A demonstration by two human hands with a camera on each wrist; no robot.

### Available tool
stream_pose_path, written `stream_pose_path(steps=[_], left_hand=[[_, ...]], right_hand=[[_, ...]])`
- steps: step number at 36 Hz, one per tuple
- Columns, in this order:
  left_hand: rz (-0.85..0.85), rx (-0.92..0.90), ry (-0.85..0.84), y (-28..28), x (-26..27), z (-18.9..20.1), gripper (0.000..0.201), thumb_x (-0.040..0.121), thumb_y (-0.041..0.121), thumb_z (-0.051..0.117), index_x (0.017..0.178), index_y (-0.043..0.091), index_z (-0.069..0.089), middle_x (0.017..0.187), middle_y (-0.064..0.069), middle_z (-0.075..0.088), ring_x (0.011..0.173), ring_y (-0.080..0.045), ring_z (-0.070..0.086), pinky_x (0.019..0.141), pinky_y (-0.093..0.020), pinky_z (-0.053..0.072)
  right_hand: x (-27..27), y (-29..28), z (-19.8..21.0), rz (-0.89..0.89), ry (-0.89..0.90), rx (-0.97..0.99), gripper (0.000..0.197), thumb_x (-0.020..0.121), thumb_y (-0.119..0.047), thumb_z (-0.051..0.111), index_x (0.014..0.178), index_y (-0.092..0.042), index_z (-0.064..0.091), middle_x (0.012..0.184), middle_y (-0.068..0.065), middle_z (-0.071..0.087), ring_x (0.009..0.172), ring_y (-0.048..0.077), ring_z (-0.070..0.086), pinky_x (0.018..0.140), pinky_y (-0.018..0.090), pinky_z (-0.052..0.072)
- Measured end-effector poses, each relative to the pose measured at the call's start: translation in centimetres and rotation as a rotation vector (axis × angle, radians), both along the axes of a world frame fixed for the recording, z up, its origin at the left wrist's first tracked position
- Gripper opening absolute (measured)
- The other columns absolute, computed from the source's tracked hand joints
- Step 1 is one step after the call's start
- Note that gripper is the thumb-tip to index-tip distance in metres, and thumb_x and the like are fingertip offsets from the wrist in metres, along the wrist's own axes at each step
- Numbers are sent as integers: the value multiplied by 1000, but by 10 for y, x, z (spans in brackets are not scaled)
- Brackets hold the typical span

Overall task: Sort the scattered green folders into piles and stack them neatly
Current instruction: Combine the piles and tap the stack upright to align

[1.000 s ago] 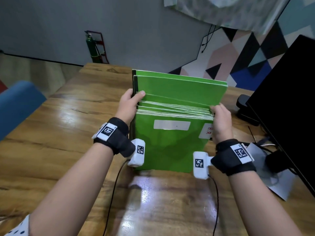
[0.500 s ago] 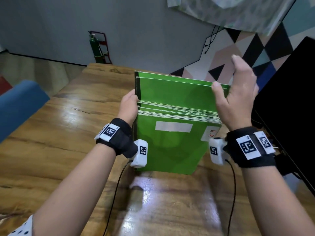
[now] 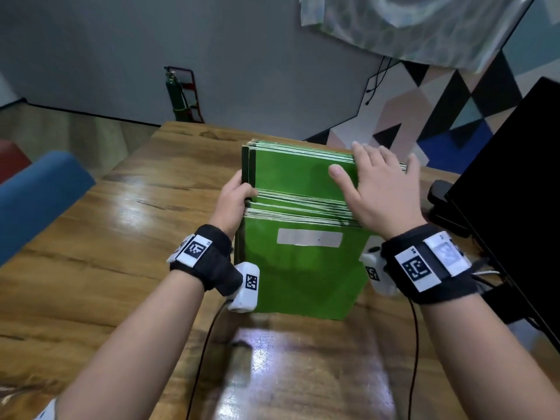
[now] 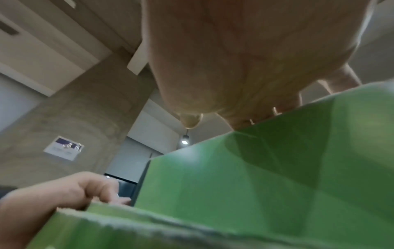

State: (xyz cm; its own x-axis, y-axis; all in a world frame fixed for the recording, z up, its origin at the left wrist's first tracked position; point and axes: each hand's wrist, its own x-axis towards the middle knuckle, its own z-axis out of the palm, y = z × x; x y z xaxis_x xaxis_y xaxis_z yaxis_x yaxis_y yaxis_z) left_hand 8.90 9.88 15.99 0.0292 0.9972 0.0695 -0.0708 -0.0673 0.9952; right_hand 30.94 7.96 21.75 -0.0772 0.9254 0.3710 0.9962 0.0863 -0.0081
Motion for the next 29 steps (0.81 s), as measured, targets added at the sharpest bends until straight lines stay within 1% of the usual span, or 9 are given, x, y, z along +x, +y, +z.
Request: stream_pose_path(steps=[3,6,10,13,16,19,22,26,29], left_hand=[[9,11,-2,0,-1,-1,45,69,13,41,107,27,62,117,-6,64,109,-32,56,93,-47,43],[4,16,-56,-1,0,-2,48,68,9,40,107,26,63,111,-6,66,99,-25,59,83,-37,48],[-15,11,-127,0,1,-3,53,65,6,39,107,26,62,101,-3,66,83,-16,61,66,-24,51],[-23,1,-127,2,-1,-5,54,64,6,39,108,26,63,105,-7,67,88,-20,62,71,-29,51],[-22,-5,-94,3,-3,-6,57,64,9,39,115,23,61,119,-10,63,107,-29,57,92,-44,44],[-8,-12,-109,3,-3,-8,61,64,10,38,122,16,58,124,-12,62,111,-31,56,95,-46,42],[-15,0,-139,2,-1,-9,61,64,11,38,122,14,58,123,-15,61,111,-34,56,95,-47,43],[-61,-24,-235,1,0,-6,69,65,11,36,133,6,49,119,-13,61,104,-27,59,86,-36,47],[-125,-29,-257,1,-3,-3,76,70,21,42,145,11,34,137,-9,53,121,-26,54,104,-40,40]], right_hand=[[-16,2,9,37,10,-2,74,91,-66,6,149,-25,24,156,2,26,145,22,19,112,60,4],[-45,3,8,161,-19,24,66,93,-64,7,151,-34,15,159,-3,13,147,20,12,113,58,-2],[-70,3,-7,234,-27,0,64,93,-63,11,150,-34,18,159,-7,16,147,23,12,113,60,3],[-62,1,-8,190,35,102,62,94,-61,9,150,-36,17,159,-8,13,148,19,6,113,58,-6],[-34,-11,-13,58,360,308,57,97,-54,15,149,-32,23,157,-7,20,146,13,14,114,47,-7],[17,-14,-38,-128,853,322,57,99,-51,19,149,-23,25,154,-6,29,141,10,26,117,46,7],[52,-12,-69,-156,1518,-61,112,65,-92,20,152,-22,18,158,-3,21,144,11,21,119,46,9],[49,-17,-90,-60,1731,-268,118,53,-98,36,148,-28,29,152,-2,35,139,18,33,115,54,18],[38,-21,-81,-17,1814,-183,99,70,-82,44,146,-20,34,147,5,44,132,21,45,111,49,32]])
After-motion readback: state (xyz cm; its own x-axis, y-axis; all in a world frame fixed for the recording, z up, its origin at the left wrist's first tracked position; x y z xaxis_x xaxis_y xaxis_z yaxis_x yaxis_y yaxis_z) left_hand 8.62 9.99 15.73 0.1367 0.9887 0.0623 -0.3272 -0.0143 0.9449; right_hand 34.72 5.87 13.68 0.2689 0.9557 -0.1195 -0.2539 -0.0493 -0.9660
